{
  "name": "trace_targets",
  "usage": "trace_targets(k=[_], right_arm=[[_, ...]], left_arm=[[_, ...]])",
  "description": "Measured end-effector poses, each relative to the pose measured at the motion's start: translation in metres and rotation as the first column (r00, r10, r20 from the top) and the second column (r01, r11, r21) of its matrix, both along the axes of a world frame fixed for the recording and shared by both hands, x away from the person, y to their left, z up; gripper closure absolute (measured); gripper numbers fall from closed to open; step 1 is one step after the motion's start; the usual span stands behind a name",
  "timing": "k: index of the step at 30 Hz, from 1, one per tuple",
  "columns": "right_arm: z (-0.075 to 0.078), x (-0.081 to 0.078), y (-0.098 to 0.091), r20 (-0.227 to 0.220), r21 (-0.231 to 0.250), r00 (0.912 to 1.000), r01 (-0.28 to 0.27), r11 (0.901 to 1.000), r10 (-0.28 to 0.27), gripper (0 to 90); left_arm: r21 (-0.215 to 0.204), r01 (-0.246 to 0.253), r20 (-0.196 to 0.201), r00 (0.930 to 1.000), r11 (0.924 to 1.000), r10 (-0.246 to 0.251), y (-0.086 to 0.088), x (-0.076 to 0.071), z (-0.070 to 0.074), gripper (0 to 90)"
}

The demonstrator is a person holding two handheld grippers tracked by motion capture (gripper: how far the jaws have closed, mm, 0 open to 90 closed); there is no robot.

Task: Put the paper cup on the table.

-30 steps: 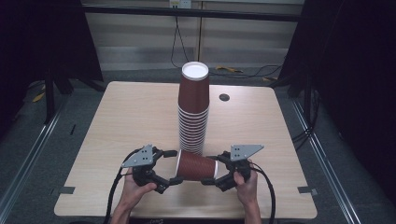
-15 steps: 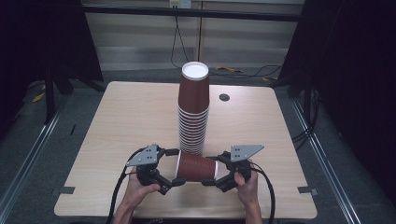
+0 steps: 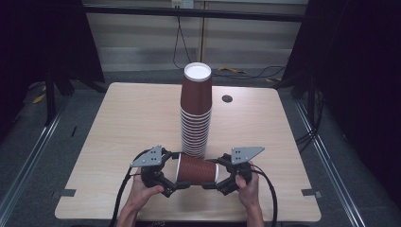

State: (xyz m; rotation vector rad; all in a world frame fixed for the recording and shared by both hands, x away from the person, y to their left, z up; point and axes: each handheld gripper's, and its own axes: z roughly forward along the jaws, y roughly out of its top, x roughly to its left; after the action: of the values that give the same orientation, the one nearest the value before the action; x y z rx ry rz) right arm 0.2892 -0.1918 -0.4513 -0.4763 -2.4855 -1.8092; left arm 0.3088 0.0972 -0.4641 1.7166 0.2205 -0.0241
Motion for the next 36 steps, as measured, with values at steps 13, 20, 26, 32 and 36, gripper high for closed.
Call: trace_targets(k=[13,20,26,32,36], right_arm=[[-0.001,0.003,0.002,-0.004,-0.017,0.9999,-0.016,0.9997,0.016,22.2],[-0.001,0.002,0.004,0.020,-0.009,0.9998,-0.004,1.0000,0.004,20.8],[-0.003,0.000,0.003,0.021,-0.003,0.9996,0.018,0.9998,-0.018,13.5],[-0.003,-0.001,0.001,0.028,0.009,0.9975,0.065,0.9979,-0.065,13.3],[-0.001,-0.003,-0.001,0.037,0.023,0.9958,0.084,0.9962,-0.084,13.1]], left_arm=[[0.021,0.024,0.000,0.9997,0.9995,-0.024,0.001,0.002,0.003,4.7],[0.024,0.010,0.013,0.9999,0.9997,-0.010,0.003,0.000,0.006,5.7],[0.060,-0.001,0.019,0.9998,0.9982,0.000,0.004,-0.001,0.008,6.0],[0.062,-0.020,0.005,0.9998,0.9979,0.020,0.010,0.002,0.009,6.0],[0.080,-0.051,-0.001,0.9987,0.9954,0.052,0.015,0.003,0.009,6.1]])
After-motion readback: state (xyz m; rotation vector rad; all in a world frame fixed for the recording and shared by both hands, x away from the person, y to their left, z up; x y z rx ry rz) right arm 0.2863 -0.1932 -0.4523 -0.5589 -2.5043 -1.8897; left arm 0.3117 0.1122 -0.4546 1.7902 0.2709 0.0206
